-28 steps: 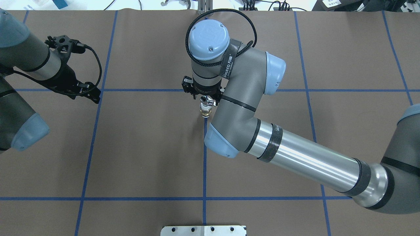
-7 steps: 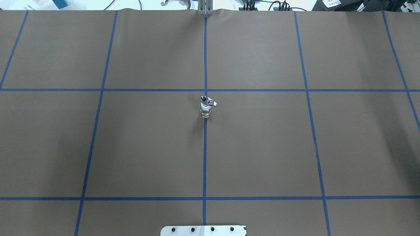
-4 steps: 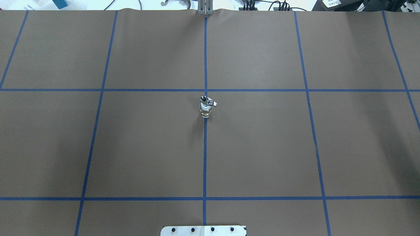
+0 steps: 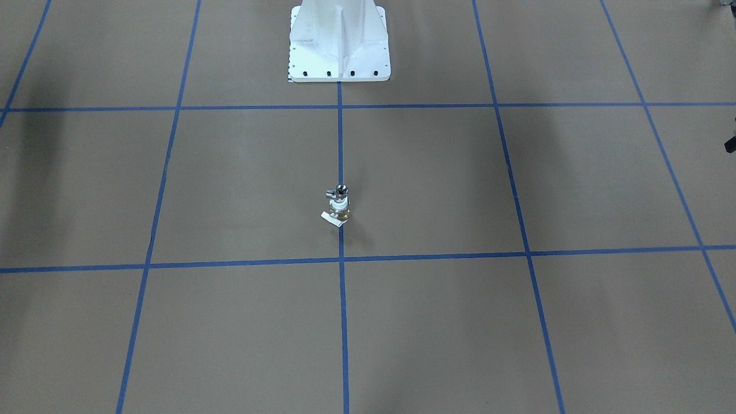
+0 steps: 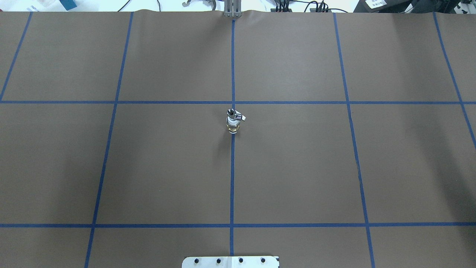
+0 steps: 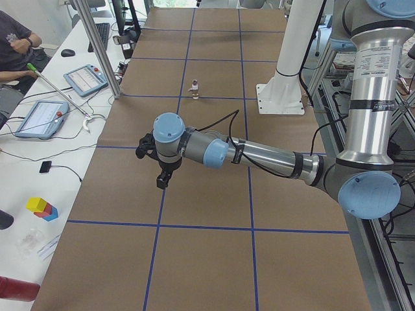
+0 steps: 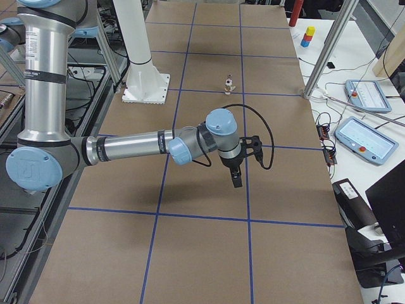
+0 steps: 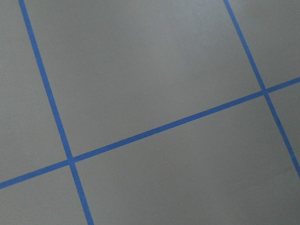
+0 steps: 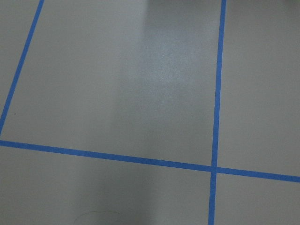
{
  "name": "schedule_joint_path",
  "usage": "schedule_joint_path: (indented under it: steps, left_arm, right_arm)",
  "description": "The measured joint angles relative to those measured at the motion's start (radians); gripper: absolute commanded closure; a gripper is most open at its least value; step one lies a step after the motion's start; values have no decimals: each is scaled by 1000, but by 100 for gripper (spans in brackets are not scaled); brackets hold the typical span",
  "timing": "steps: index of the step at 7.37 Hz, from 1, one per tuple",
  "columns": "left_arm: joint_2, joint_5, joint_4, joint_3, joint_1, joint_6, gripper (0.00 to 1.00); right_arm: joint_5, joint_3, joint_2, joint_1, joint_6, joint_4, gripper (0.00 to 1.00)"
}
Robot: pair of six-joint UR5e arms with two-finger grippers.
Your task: Assemble PPR valve and pipe with both arms
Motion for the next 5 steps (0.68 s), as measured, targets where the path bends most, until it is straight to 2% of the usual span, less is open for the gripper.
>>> schedule_joint_path:
  steps: [3,5]
  left_arm:
    - [64,-111,-90,-18,-19,13,0]
    - [97,-111,-134,-17,-26,11,0]
  right_arm:
    - [-28,20,-4,-15,-2,-1,0]
    - [14,30,-10,-17,2,3,0]
